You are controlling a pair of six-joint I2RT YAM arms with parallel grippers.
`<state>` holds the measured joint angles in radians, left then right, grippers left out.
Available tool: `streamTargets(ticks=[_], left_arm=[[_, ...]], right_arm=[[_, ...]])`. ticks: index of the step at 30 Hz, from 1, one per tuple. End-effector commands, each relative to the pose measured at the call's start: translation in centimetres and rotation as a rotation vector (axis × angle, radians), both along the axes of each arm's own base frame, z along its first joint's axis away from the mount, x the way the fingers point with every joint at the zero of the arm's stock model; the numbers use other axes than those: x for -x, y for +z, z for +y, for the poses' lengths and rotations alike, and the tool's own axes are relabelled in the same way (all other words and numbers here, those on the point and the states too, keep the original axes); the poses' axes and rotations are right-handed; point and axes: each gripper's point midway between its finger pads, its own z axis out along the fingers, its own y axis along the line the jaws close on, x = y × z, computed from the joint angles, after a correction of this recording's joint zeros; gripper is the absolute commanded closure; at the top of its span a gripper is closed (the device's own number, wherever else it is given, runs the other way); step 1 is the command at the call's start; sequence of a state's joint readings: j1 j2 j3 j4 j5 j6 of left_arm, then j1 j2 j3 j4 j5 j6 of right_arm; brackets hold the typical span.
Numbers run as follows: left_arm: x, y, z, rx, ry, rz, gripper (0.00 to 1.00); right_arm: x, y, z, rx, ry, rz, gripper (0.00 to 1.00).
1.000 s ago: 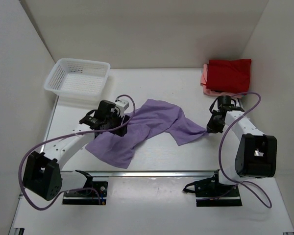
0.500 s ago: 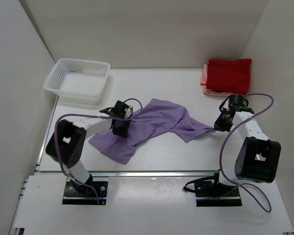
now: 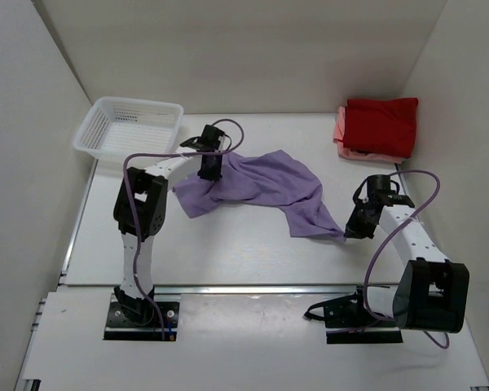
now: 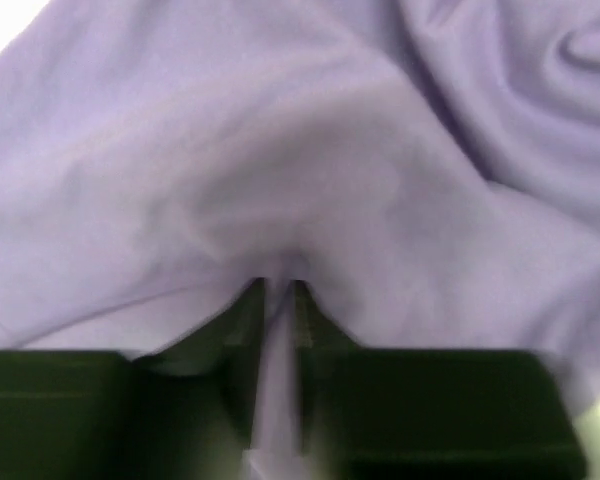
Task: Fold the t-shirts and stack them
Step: Flatten out the tshirt
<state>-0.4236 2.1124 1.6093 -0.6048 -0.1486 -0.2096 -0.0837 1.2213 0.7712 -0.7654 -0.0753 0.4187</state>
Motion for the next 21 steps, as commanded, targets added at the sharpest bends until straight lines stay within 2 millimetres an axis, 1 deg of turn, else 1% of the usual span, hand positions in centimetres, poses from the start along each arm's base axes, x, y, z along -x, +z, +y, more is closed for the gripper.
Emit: streamTargets(ticks=[1, 2, 3, 4, 5, 6, 7, 8, 9, 10, 11, 13, 14, 15, 16, 18, 19, 20, 21], left_arm=[[2.2, 4.2, 0.4, 0.194, 0.086, 0.008, 0.67], [3.4, 4.8, 0.9, 0.256, 0.115, -0.007, 0.59], [3.7, 5.4, 0.8, 0.301, 0.116, -0.032, 0.57], [5.6, 5.5, 1.4, 0.328, 0.145, -0.033, 0.56], [6.0, 7.5, 1.5, 0.364, 0.158, -0.102, 0.51], [7.5, 7.6, 1.9, 0.356, 0.170, -0.128, 0.39], [9.2, 6.1, 2.7, 0.338, 0.186, -0.104, 0.39], [10.5, 5.8, 3.5, 0.312, 0.213, -0.126, 0.42], [10.8, 6.7, 3.7, 0.328, 0.244, -0.165, 0.43], [12.2, 5.1, 4.5, 0.321, 0.272, -0.132, 0.44], [12.3, 5.9, 4.2, 0.370, 0.293, -0.155, 0.42], [13.5, 4.3, 4.5, 0.397, 0.331, -0.146, 0.41], [13.5, 4.0, 4.3, 0.408, 0.341, -0.140, 0.41], [13.6, 3.2, 4.4, 0.382, 0.358, -0.128, 0.41], [13.3, 3.3, 4.4, 0.368, 0.358, -0.134, 0.42], [13.4, 1.5, 4.8, 0.293, 0.393, -0.097, 0.42], [12.8, 1.9, 4.7, 0.289, 0.400, -0.103, 0.41], [12.7, 0.9, 5.0, 0.268, 0.423, -0.078, 0.41], [12.5, 0.2, 4.9, 0.260, 0.426, -0.057, 0.39]], right_arm=[[-0.2, 0.0, 0.9, -0.020, 0.036, -0.004, 1.00], [-0.5, 0.2, 1.3, -0.027, 0.045, -0.009, 1.00], [-0.6, 0.3, 1.3, -0.028, 0.052, -0.009, 1.00], [-0.8, 0.4, 1.5, -0.028, 0.062, -0.006, 1.00], [-1.2, 0.5, 1.5, -0.028, 0.059, -0.007, 1.00], [-1.4, 0.6, 1.6, -0.028, 0.070, -0.011, 0.99], [-1.4, 0.7, 1.8, -0.036, 0.073, -0.007, 1.00], [-1.9, 0.8, 1.6, -0.029, 0.075, -0.019, 1.00], [-2.0, 0.9, 1.9, -0.039, 0.081, -0.017, 1.00], [-2.0, 0.8, 1.9, -0.036, 0.081, -0.015, 1.00], [-2.1, 0.7, 1.9, -0.034, 0.090, -0.008, 1.00], [-2.4, 0.8, 2.1, -0.034, 0.101, -0.014, 1.00], [-2.5, 0.7, 2.2, -0.034, 0.104, -0.010, 1.00], [-2.7, 0.7, 2.2, -0.040, 0.105, -0.014, 1.00], [-2.8, 0.6, 2.2, -0.032, 0.108, -0.009, 0.99], [-3.0, 0.8, 2.4, -0.043, 0.116, -0.011, 1.00], [-3.2, 0.8, 2.4, -0.045, 0.121, -0.016, 1.00], [-3.4, 0.7, 2.3, -0.042, 0.119, -0.011, 0.99], [-3.4, 0.5, 2.3, -0.044, 0.120, -0.001, 1.00]])
